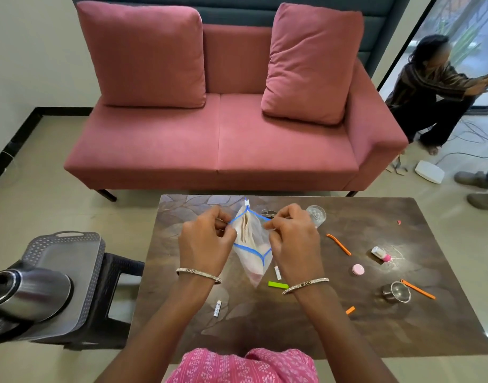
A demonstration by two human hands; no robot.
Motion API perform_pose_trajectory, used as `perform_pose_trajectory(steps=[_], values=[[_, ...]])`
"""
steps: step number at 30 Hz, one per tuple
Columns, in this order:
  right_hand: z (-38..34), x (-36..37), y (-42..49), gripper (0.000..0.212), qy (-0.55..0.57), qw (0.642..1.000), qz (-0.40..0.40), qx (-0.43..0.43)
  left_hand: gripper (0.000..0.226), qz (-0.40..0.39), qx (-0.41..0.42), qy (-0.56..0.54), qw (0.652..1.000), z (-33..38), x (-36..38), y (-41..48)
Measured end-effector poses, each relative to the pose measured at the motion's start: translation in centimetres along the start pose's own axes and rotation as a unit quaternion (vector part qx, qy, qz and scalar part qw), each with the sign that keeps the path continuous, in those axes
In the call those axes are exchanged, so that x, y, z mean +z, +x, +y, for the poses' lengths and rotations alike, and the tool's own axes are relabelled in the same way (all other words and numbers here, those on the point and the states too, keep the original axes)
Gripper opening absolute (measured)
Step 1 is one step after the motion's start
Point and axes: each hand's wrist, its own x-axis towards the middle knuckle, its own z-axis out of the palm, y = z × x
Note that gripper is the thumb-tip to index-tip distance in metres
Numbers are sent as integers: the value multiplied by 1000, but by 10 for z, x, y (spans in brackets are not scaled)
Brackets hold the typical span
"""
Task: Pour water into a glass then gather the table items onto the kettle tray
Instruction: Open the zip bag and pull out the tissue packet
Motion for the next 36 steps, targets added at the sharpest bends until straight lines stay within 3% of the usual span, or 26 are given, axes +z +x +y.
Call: perform_pose_trajectory(steps=[4,7,12,17,29,34,36], values=[[0,6,-1,37,-68,997,-33,2,3,-8,14,19,1000,8,-3,-4],[-4,10,1,48,-59,994,-84,25,4,-21,23,25,999,12,-4,-6],[-11,15,6,25,-89,986,-129,66,2,-24,35,13,999,17,-2,-8],[-12,20,11,37,-167,970,-140,111,2,-27,53,0,998,17,-3,-7],[-8,26,15,23,-93,986,-86,107,4,-8,63,-25,998,14,-2,1],[-7,27,15,28,9,995,-50,91,9,-9,80,-55,995,5,1,10],[-5,27,16,32,54,996,-28,71,16,-38,60,-115,991,-3,5,16]])
